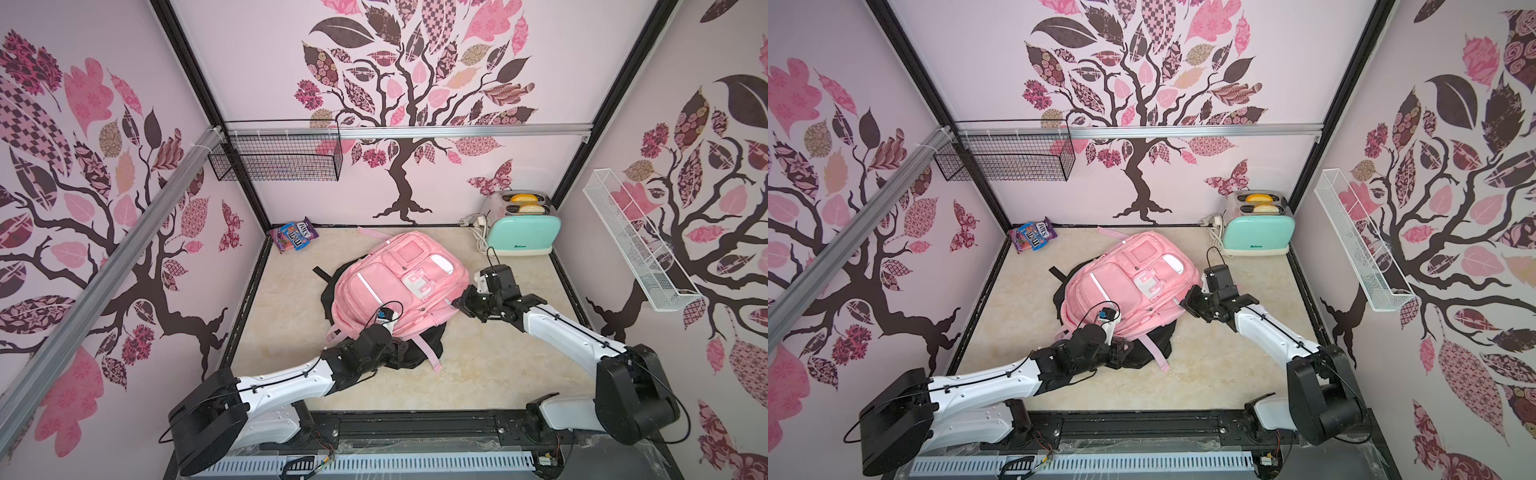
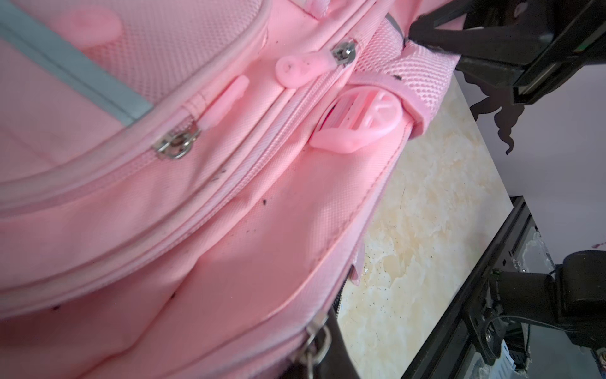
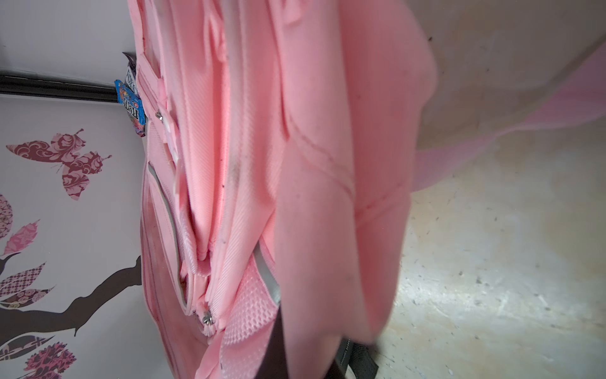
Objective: Zip up the backpack
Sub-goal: Zip the zipper on the backpack.
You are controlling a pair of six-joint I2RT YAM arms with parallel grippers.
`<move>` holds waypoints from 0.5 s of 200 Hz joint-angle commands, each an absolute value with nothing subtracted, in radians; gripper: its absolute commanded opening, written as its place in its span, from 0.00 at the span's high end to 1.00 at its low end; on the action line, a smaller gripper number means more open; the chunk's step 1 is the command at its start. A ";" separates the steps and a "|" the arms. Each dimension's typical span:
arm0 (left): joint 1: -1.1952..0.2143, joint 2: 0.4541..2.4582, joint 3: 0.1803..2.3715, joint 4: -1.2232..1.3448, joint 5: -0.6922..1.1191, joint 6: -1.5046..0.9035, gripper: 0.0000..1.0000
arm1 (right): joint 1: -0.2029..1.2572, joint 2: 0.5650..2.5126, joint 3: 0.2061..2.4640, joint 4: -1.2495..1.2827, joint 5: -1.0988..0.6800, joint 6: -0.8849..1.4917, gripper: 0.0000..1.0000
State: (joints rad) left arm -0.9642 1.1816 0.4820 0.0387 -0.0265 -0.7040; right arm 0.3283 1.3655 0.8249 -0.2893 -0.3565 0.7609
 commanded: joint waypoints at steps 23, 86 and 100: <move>-0.959 1.177 0.452 -0.023 -0.042 -0.712 1.00 | 0.290 1.410 0.920 -0.262 -0.243 0.708 0.99; -0.959 1.223 0.446 0.063 0.002 -0.725 1.00 | 0.287 1.292 0.857 -0.361 -0.263 0.700 0.26; -0.958 1.234 0.451 0.082 0.011 -0.724 1.00 | 0.287 1.251 0.815 -0.364 -0.292 0.727 0.21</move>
